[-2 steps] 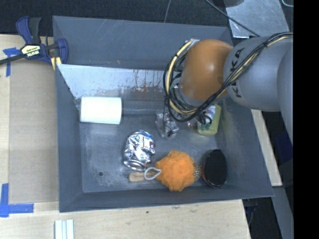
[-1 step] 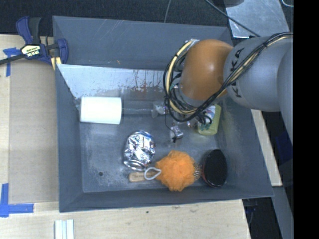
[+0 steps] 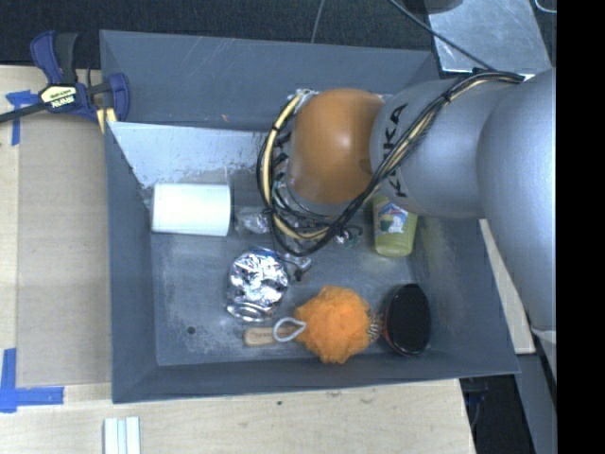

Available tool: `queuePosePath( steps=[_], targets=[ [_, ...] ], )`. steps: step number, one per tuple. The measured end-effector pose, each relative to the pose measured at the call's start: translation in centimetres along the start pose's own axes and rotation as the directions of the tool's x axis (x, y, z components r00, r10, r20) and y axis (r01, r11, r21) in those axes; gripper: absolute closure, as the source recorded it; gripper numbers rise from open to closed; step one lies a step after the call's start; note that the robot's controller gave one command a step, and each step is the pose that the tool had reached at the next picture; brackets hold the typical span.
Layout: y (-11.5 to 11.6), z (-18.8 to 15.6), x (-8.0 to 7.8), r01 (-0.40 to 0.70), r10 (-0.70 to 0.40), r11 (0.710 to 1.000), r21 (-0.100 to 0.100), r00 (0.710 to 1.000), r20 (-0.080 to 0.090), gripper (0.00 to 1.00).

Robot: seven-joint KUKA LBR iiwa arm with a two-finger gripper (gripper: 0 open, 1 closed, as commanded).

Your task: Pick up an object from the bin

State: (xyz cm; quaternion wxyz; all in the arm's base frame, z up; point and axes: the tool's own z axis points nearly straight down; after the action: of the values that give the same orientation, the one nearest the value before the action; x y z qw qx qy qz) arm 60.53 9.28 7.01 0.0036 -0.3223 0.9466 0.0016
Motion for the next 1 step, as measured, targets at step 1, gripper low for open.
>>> queuePosePath(
  steps=[1],
  targets=[
    [-0.21,-0.15,0.00,-0.005,0.005,1.000,0.002,1.000,0.002,1.00]
  ],
)
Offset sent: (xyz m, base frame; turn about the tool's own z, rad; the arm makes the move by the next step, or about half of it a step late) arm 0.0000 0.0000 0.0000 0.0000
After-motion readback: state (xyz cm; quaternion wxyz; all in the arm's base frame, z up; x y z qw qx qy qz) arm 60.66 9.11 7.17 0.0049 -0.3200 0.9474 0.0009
